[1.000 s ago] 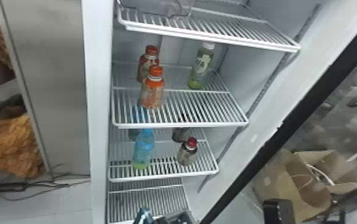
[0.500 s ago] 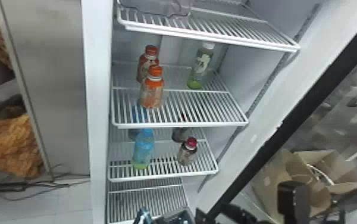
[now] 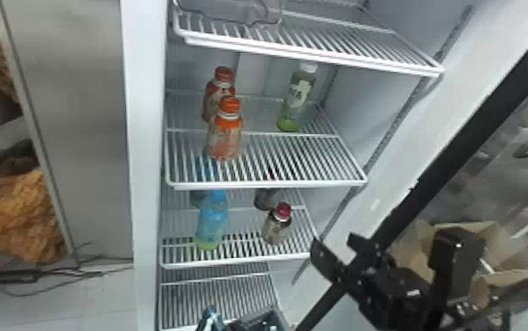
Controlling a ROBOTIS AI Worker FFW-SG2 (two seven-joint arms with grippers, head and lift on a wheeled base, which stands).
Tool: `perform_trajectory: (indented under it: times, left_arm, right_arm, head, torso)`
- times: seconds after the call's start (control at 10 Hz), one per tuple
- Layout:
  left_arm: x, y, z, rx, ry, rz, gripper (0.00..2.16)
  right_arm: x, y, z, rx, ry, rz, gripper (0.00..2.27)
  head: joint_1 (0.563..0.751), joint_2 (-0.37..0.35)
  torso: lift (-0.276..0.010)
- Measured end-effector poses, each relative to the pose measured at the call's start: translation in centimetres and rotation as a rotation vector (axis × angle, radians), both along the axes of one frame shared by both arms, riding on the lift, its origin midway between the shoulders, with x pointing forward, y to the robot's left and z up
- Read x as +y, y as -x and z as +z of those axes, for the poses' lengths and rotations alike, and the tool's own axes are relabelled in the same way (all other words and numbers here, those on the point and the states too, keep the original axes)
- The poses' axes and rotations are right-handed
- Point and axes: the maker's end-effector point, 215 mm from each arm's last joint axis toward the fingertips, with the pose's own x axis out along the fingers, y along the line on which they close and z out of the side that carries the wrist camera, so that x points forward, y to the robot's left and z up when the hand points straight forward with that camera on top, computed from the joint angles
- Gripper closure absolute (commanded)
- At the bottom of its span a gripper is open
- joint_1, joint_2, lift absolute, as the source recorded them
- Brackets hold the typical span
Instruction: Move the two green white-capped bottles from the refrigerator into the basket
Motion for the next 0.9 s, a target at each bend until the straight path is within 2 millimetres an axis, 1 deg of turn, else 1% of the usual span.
perform_trajectory:
  times: [0.1,0.3,0.5,0.7,0.9]
  left_arm:
    - [-0.1,0.0,0.0,0.000,0.000,-0.002,1.22]
    - [-0.1,0.1,0.0,0.000,0.000,-0.002,1.21]
    - [-0.2,0.1,0.1,-0.001,0.002,-0.004,1.22]
    - [-0.3,0.1,0.1,-0.003,0.002,-0.007,1.22]
    - [-0.4,0.1,0.2,-0.003,0.003,-0.009,1.21]
  right_arm:
    - [-0.9,-2.0,1.0,-0.077,0.010,-0.014,0.47]
    - [-2.1,-5.0,2.8,-0.197,0.020,-0.030,0.47]
    - [-3.2,-8.1,4.1,-0.311,0.013,-0.065,0.47]
    - [-3.8,-10.1,4.6,-0.372,0.002,-0.099,0.47]
    - [-4.4,-11.9,4.3,-0.403,-0.008,-0.118,0.43]
  head:
    - [0.695,-0.350]
    - [0.695,-0.350]
    - [0.695,-0.350]
    - [0.695,-0.350]
    - [0.695,-0.350]
  torso:
    - [-0.004]
    - [-0.004]
    - [-0.004]
    - [-0.004]
    - [-0.004]
